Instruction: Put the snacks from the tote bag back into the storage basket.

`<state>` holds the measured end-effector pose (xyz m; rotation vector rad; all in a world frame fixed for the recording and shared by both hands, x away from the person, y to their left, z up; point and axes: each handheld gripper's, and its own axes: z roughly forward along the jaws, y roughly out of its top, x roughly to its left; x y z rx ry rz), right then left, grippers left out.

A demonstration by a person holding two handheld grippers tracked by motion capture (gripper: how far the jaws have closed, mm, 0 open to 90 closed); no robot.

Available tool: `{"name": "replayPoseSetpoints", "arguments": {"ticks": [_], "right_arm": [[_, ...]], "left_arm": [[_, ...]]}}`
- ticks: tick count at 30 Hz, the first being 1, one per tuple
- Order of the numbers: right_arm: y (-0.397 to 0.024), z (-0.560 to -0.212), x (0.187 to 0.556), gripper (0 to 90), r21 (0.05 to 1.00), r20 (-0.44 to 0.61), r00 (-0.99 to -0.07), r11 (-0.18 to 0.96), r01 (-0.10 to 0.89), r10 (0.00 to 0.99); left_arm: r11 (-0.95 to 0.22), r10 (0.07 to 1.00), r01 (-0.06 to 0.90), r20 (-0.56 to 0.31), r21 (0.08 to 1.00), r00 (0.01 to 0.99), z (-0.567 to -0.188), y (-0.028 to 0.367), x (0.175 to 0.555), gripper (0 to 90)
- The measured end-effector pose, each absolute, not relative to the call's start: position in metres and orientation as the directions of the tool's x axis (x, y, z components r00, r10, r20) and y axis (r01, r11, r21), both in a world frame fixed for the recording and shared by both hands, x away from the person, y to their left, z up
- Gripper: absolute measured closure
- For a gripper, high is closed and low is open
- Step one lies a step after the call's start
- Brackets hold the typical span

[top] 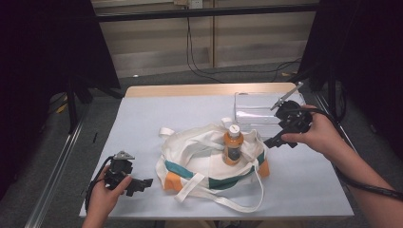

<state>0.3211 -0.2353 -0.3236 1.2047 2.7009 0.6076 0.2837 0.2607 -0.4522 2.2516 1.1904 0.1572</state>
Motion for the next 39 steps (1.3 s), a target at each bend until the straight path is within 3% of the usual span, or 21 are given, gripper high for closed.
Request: {"name": "replayPoseSetpoints", "arguments": {"ticks": [39], "right_arm": [[-0.161, -0.335, 0.341, 8.7, 0.36, 0.047, -0.77, 0.708, 0.607, 0.636]], "left_arm": [[-0.444, 0.776, 0.725, -0.179, 0.527, 0.605, -0.455, 0.261, 0.285, 2.8]]}}
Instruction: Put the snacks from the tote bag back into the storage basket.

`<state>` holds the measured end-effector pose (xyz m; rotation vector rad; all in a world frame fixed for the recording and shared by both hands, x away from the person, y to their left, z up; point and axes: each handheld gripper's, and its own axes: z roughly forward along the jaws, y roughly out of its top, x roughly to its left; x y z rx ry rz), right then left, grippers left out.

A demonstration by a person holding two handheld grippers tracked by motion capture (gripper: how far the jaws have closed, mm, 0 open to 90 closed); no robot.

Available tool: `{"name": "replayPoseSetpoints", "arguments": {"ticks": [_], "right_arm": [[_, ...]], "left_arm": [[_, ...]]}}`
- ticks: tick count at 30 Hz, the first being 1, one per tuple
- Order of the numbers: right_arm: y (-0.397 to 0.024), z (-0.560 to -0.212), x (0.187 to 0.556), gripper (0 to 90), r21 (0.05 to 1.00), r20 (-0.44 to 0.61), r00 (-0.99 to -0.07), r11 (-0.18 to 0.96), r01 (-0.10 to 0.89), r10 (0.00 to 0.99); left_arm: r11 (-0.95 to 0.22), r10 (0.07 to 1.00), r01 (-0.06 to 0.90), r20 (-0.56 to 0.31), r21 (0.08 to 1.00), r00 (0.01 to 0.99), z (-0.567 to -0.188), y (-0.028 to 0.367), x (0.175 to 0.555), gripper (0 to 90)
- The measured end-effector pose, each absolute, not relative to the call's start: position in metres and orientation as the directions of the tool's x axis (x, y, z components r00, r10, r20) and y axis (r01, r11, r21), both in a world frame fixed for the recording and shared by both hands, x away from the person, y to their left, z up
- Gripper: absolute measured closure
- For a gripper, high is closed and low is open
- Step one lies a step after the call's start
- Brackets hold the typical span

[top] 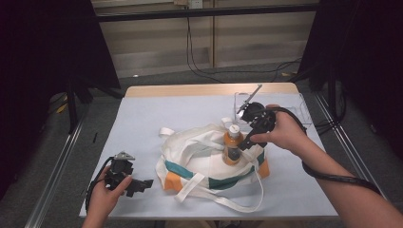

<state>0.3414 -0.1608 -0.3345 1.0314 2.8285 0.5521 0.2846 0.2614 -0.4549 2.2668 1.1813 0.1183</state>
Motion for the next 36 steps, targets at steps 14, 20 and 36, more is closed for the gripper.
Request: {"name": "replayPoseSetpoints", "arguments": {"ticks": [14, 20, 36], "right_arm": [[-0.152, -0.343, 0.345, 11.4, 0.354, 0.059, -0.779, 0.717, 0.601, 0.624], [-0.148, -0.345, 0.347, 13.7, 0.349, 0.062, -0.786, 0.724, 0.594, 0.615], [-0.135, -0.352, 0.352, 25.0, 0.342, 0.071, -0.792, 0.731, 0.591, 0.607]], "left_arm": [[-0.446, 0.776, 0.725, -0.177, 0.524, 0.605, -0.457, 0.26, 0.284, 2.8], [-0.448, 0.772, 0.726, -0.185, 0.521, 0.609, -0.457, 0.259, 0.284, 2.8], [-0.447, 0.772, 0.725, -0.184, 0.525, 0.609, -0.457, 0.26, 0.284, 2.8]]}}
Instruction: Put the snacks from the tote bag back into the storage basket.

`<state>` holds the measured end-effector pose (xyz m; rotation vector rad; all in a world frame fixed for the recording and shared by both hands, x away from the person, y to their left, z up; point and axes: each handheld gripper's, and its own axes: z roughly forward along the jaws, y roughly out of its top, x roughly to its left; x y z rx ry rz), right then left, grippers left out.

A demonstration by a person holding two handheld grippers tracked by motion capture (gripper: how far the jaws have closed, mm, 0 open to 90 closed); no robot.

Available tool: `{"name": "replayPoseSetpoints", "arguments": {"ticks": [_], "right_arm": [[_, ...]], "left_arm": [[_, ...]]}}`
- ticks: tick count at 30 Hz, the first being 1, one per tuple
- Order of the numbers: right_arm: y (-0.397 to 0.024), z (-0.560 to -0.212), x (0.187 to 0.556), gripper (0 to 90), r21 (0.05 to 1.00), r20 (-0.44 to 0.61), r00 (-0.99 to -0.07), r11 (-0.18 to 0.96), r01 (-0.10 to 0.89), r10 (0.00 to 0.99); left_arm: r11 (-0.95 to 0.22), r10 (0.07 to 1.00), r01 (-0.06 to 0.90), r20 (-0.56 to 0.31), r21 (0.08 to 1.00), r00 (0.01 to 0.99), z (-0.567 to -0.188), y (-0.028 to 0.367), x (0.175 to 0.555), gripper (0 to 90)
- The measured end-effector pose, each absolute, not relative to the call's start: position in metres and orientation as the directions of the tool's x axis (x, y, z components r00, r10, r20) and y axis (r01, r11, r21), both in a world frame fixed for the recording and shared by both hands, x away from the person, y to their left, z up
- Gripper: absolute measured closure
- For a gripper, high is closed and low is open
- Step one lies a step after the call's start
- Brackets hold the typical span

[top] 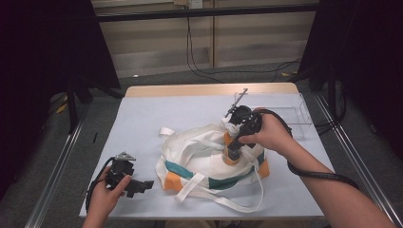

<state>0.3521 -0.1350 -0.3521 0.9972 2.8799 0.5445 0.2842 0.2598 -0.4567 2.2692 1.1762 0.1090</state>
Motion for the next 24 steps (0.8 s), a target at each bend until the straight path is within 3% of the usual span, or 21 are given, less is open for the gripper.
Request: {"name": "replayPoseSetpoints", "arguments": {"ticks": [24], "right_arm": [[-0.121, -0.356, 0.36, 29.5, 0.239, 0.058, -0.782, 0.752, 0.614, 0.62]], "left_arm": [[-0.449, 0.764, 0.727, -0.199, 0.52, 0.614, -0.458, 0.258, 0.284, 2.8]]}}
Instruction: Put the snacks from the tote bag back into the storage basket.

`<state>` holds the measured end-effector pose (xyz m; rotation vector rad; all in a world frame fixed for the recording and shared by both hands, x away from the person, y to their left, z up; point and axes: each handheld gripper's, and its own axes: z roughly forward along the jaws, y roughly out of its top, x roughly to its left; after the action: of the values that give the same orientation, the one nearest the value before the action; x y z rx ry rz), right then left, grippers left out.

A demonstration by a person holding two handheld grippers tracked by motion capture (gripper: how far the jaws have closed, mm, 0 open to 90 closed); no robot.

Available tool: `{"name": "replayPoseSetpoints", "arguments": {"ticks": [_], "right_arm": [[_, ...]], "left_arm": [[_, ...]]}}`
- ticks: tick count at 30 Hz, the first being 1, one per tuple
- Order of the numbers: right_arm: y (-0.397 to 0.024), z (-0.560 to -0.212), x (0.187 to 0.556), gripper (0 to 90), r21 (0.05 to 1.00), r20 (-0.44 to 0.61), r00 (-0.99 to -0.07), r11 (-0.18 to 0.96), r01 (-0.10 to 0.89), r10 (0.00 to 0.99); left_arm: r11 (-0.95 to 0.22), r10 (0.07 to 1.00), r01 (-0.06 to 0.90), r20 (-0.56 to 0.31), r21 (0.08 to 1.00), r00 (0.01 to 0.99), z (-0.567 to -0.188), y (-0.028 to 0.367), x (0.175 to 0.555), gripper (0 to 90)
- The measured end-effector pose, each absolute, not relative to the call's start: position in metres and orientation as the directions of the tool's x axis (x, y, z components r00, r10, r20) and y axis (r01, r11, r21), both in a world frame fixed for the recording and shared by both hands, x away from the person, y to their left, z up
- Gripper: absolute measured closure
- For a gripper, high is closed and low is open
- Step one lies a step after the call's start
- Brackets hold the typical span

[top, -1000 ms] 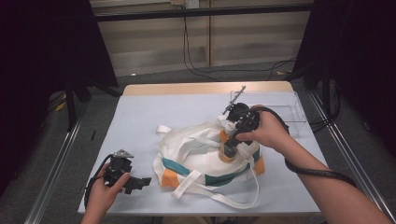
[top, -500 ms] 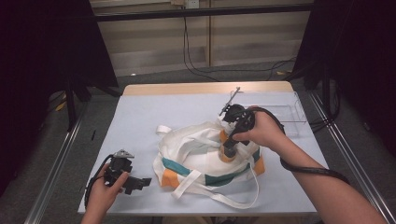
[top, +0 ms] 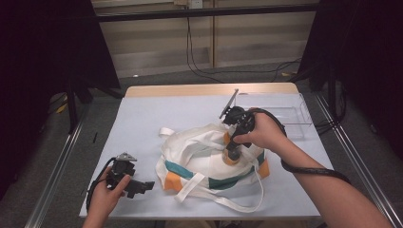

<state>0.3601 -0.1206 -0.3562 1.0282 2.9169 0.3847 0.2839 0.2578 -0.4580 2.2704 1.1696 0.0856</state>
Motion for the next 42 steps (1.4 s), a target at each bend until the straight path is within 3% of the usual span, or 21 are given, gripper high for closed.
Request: {"name": "replayPoseSetpoints", "arguments": {"ticks": [14, 42], "right_arm": [[-0.118, -0.348, 0.362, 29.7, 0.157, 0.105, -0.698, 0.681, 0.715, 0.708], [-0.123, -0.308, 0.366, 29.7, 0.093, 0.137, -0.653, 0.647, 0.757, 0.745]], "left_arm": [[-0.457, 0.759, 0.722, -0.195, 0.519, 0.621, -0.458, 0.26, 0.285, 2.8], [-0.466, 0.75, 0.722, -0.204, 0.51, 0.629, -0.459, 0.255, 0.283, 2.8]]}}
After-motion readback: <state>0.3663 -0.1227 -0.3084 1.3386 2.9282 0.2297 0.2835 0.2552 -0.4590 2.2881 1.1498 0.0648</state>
